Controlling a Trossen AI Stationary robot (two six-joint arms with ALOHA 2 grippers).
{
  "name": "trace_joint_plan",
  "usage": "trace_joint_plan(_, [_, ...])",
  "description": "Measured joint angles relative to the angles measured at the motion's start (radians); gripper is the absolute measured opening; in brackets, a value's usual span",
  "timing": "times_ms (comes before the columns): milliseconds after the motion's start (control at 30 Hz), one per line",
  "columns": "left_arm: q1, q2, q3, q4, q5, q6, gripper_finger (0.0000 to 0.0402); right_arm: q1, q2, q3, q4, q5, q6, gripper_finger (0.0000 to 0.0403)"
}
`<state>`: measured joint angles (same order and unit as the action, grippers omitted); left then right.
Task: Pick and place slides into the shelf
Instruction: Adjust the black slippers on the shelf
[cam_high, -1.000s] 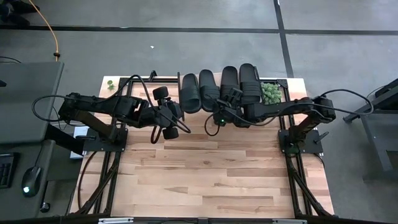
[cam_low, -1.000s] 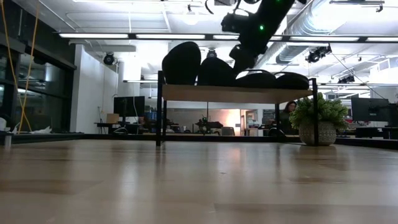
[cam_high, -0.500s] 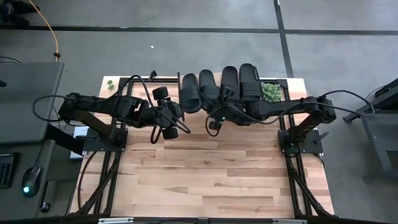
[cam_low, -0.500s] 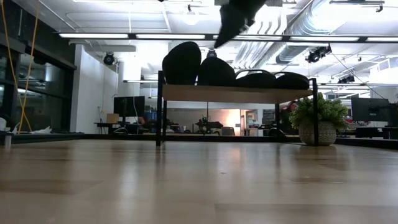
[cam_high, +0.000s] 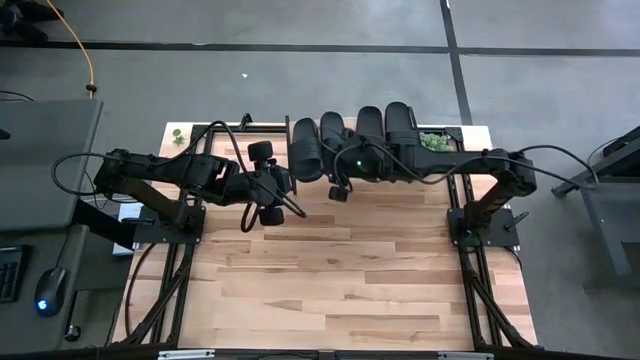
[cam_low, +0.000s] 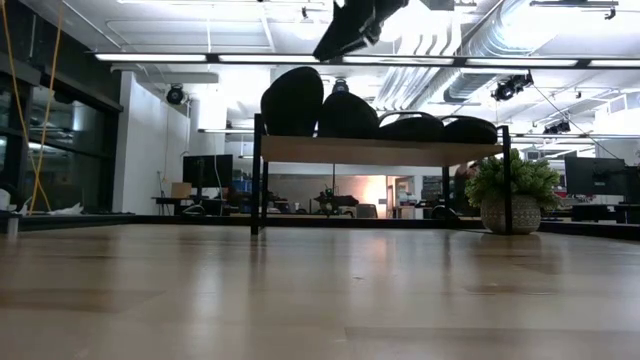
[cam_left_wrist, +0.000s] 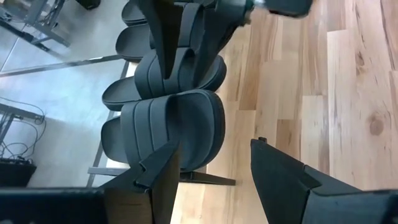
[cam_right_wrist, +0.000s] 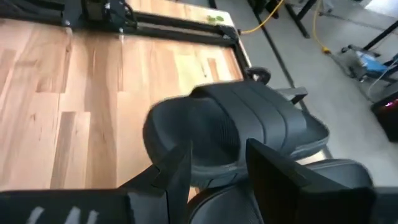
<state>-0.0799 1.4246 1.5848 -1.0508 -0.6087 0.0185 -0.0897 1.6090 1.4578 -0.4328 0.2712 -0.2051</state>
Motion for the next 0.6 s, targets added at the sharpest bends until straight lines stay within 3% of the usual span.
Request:
trace_joint_plan(300, [0.0,0.0,0.0,0.0,0.004,0.0,0.0177,-0.071,0.064,0.0,0.049,-0.086,0.013,0.0142])
trace_joint_plan(600, [0.0,0.0,0.0,-0.02,0.018,-0.019,0.0177,-0.092,0.14,0.001,0.04,-0.088,0.032,0.0142])
